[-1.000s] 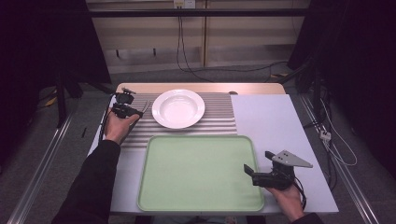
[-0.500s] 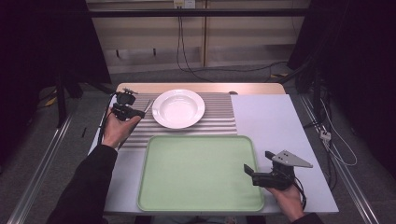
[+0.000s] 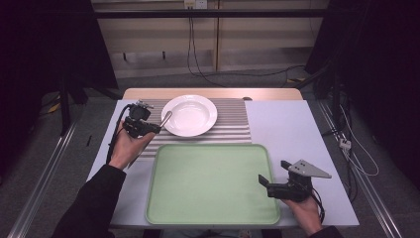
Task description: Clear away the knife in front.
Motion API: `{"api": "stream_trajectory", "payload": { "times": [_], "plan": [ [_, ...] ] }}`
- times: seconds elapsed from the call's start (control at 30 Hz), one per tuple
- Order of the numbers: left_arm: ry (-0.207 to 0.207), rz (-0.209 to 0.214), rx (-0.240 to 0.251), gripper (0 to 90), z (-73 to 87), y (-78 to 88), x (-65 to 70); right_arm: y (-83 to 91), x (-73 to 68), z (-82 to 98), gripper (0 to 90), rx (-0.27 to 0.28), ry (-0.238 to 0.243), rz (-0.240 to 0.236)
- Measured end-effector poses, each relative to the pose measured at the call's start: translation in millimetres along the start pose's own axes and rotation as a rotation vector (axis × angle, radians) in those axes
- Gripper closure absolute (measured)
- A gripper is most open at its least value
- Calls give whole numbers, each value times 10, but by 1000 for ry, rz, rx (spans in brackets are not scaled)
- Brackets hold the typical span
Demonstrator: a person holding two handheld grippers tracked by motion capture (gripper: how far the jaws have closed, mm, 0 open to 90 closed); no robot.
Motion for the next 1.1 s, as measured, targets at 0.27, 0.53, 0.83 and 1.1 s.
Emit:
{"api": "stream_trajectory", "payload": {
  "times": [0.27, 0.53, 0.83, 1.1],
  "plan": [
    [-42, 20, -26, 800, 72, 30, 293, 7, -4, 2, 19, -2, 3, 2],
    [-53, 52, -46, 800, 168, 18, 581, 3, -14, 2, 20, -3, 6, -1],
    [-60, 62, -105, 800, 296, -178, 762, 6, -15, 1, 20, -1, 6, -1],
    [-48, 94, -142, 800, 389, -311, 929, 8, -15, 3, 20, -2, 8, -2]
  ]
}}
Point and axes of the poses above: each handheld gripper's, and its own axes: y roughly backward along the jaws, z roughly out of its underside, x roughly to its right, the point moved 1 cm from there along -y, roughly forward along the jaws, and after that the axes turned 1 degree about x, right-handed, at the moved point
